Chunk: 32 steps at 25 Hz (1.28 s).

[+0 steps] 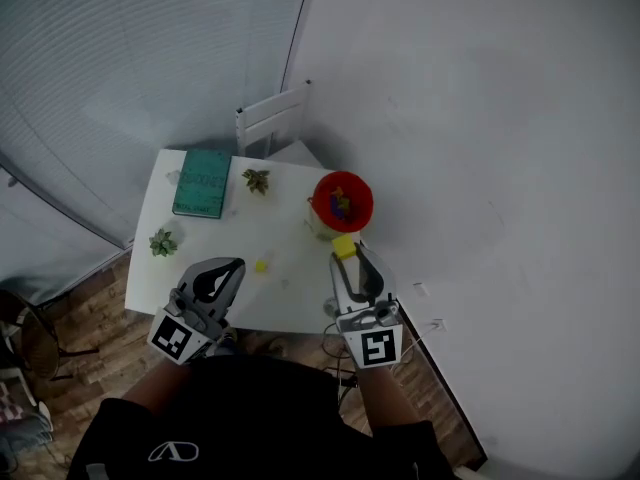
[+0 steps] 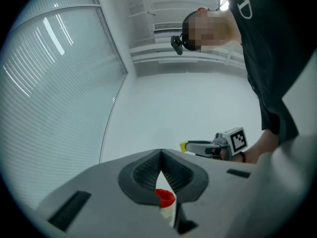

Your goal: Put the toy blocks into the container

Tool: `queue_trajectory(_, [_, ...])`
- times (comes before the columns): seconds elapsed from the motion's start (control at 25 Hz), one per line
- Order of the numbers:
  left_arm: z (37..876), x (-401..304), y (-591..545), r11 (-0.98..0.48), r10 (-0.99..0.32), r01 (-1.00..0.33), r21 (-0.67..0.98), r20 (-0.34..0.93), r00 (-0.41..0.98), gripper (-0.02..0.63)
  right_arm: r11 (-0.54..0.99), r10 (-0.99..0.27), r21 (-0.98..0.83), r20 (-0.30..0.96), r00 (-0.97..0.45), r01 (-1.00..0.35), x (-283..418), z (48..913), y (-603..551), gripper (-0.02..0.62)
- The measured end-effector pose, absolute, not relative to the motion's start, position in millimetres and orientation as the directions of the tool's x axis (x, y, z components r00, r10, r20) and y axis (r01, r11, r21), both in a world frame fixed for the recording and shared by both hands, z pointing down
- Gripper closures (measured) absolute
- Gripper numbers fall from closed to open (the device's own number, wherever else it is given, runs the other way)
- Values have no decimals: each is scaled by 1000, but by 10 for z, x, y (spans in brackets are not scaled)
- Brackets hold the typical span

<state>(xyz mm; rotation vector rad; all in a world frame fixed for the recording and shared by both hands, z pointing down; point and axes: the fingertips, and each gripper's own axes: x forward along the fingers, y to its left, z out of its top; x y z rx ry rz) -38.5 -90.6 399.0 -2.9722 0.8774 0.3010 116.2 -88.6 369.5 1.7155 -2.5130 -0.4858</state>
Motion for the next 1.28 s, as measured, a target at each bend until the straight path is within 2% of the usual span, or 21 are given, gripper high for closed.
queue_trajectory(0.28, [3925, -267, -884, -850, -514, -527, -3, -209, 832, 601, 223, -931, 195, -248, -268, -955, 1415, 3645, -541, 454])
queue_trajectory(0.44, [3904, -212, -856, -856, -503, -517, -11, -212, 838, 601, 194, -944, 154, -238, -227, -969, 1492, 3693, -453, 454])
queue_trajectory(0.84, [3911, -183, -825, -859, -499, -512, -11, -209, 841, 601, 195, -947, 164, -226, -230, -967, 1565, 3745, -556, 454])
queue_trajectory(1.28, [3931, -285, -761, -837, -534, -547, -16, -195, 823, 601, 174, -960, 214, -180, -214, -961, 1887, 4012, -1275, 454])
